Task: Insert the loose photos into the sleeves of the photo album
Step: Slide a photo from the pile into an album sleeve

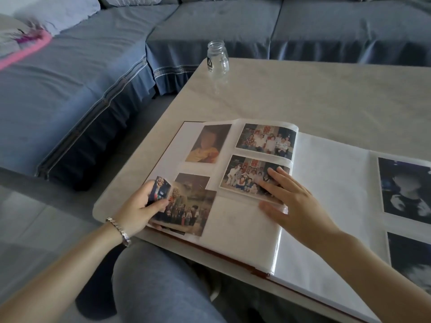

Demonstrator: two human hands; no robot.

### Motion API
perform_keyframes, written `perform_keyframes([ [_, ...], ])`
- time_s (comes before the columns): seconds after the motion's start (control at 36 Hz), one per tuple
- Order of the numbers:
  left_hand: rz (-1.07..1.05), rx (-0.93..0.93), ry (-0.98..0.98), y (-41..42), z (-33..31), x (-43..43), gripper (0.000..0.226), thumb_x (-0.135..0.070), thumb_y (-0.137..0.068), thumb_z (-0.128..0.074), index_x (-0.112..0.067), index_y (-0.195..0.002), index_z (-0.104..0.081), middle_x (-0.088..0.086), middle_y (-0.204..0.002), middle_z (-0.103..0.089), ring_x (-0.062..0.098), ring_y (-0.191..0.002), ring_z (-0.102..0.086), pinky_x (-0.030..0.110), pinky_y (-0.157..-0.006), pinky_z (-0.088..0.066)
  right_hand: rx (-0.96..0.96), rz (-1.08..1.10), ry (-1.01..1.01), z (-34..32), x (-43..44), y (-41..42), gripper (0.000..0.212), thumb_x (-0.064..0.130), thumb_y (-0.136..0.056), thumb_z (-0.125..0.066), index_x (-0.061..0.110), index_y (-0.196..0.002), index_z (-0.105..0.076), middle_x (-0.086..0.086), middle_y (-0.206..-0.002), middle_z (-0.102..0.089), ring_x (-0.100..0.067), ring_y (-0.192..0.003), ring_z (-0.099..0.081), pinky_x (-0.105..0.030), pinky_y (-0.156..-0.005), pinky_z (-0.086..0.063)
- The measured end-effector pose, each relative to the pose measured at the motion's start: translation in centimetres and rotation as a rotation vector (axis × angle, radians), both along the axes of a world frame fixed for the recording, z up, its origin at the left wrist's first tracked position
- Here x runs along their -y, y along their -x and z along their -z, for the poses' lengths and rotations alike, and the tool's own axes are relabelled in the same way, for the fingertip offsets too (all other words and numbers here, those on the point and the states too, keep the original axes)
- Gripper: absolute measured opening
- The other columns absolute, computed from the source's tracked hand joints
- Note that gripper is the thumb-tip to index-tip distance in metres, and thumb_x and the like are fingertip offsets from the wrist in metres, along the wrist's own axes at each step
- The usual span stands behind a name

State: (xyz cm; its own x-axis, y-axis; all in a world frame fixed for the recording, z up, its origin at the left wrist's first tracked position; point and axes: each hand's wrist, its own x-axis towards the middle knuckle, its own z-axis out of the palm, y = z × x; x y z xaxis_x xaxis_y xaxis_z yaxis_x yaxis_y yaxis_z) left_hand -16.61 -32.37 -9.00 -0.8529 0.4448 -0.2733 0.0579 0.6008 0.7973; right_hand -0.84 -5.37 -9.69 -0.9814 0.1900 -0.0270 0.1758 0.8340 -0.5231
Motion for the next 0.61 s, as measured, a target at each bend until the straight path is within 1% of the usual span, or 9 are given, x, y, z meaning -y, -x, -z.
perform_keyframes([
  [0.06, 0.019, 0.054, 0.017, -0.1, -0.2, -0.1, 0.015, -0.006, -0.091, -0.055, -0.016, -0.101, -0.053, 0.009, -0.098, -0.064, 0.019, -0.086, -0.067, 0.032, -0.047, -0.055, 0.003, 0.001, 0.004, 0.1, 0.0, 0.0, 0.054, 0.045, -0.091, -0.044, 0.032, -0.142, -0.033, 0.011, -0.155, -0.016, -0.006, -0.144, -0.003, -0.022, -0.113, -0.007],
  [0.14, 0.071, 0.095, 0.066, -0.4, -0.6, -0.6, 0.01, -0.007, -0.091, -0.055, -0.016, -0.097, -0.055, 0.005, -0.086, -0.063, 0.015, -0.079, -0.064, 0.032, -0.048, -0.054, 0.0, 0.002, 0.007, 0.1, 0.0, 0.0, 0.054, 0.045, -0.091, -0.044, 0.033, -0.142, -0.032, 0.011, -0.155, -0.016, -0.006, -0.144, -0.004, -0.023, -0.113, -0.007],
  [0.22, 0.128, 0.131, 0.075, -0.9, -1.2, -1.7, 0.008, -0.008, -0.092, -0.053, -0.016, -0.094, -0.055, 0.0, -0.077, -0.06, 0.011, -0.071, -0.062, 0.021, -0.044, -0.049, 0.004, 0.003, 0.009, 0.1, 0.0, -0.1, 0.054, 0.045, -0.09, -0.043, 0.033, -0.142, -0.032, 0.011, -0.155, -0.017, -0.006, -0.144, -0.003, -0.022, -0.112, -0.007],
  [0.31, 0.148, 0.143, 0.053, -1.5, -2.1, -2.8, 0.013, -0.01, -0.094, -0.05, -0.016, -0.084, -0.055, -0.012, -0.061, -0.063, 0.003, -0.066, -0.062, 0.013, -0.051, -0.046, 0.023, -0.001, 0.009, 0.1, 0.0, -0.1, 0.056, 0.049, -0.089, -0.039, 0.033, -0.142, -0.031, 0.011, -0.155, -0.015, -0.006, -0.144, -0.002, -0.025, -0.113, -0.008],
  [0.36, 0.165, 0.171, 0.06, -1.9, -2.8, -3.4, 0.012, -0.017, -0.095, -0.049, -0.013, -0.087, -0.057, -0.013, -0.069, -0.068, -0.001, -0.07, -0.064, 0.014, -0.059, -0.049, 0.029, 0.001, 0.019, 0.0, -0.1, -0.1, 0.062, 0.054, -0.084, -0.031, 0.034, -0.142, -0.031, 0.011, -0.155, -0.015, -0.006, -0.144, -0.002, -0.027, -0.115, -0.01],
  [0.42, 0.218, 0.181, 0.12, -2.4, -3.2, -4.0, 0.016, -0.027, -0.094, -0.05, -0.013, -0.097, -0.057, -0.005, -0.089, -0.069, 0.004, -0.085, -0.065, 0.021, -0.071, -0.053, 0.032, 0.004, 0.021, 0.0, -0.1, -0.2, 0.066, 0.056, -0.08, -0.027, 0.034, -0.142, -0.031, 0.012, -0.155, -0.015, -0.004, -0.143, 0.0, -0.027, -0.114, -0.009],
  [0.5, 0.329, 0.13, 0.257, -3.3, -2.9, -4.7, 0.02, -0.036, -0.089, -0.057, -0.025, -0.104, -0.05, -0.008, -0.103, -0.062, 0.005, -0.097, -0.06, 0.025, -0.087, -0.05, 0.027, 0.0, 0.016, 0.1, -0.1, -0.2, 0.066, 0.057, -0.081, -0.025, 0.035, -0.143, -0.031, 0.013, -0.155, -0.013, 0.003, -0.136, 0.006, -0.022, -0.109, -0.005],
  [0.56, 0.31, 0.061, 0.293, -3.9, -2.7, -5.2, 0.027, -0.039, -0.083, -0.065, -0.031, -0.103, -0.049, -0.013, -0.105, -0.061, 0.003, -0.098, -0.058, 0.02, -0.087, -0.046, 0.028, -0.003, 0.015, 0.1, -0.2, -0.2, 0.066, 0.057, -0.081, -0.024, 0.035, -0.143, -0.03, 0.013, -0.155, -0.013, 0.004, -0.136, 0.006, -0.022, -0.11, -0.005],
  [0.61, 0.202, -0.013, 0.277, -4.1, -2.6, -5.6, 0.03, -0.036, -0.077, -0.073, -0.023, -0.098, -0.056, -0.009, -0.095, -0.065, 0.005, -0.089, -0.061, 0.016, -0.075, -0.047, 0.016, -0.003, 0.028, 0.2, -0.2, -0.2, 0.066, 0.057, -0.081, -0.024, 0.035, -0.142, -0.031, 0.012, -0.155, -0.014, 0.003, -0.137, 0.004, -0.024, -0.113, -0.006],
])
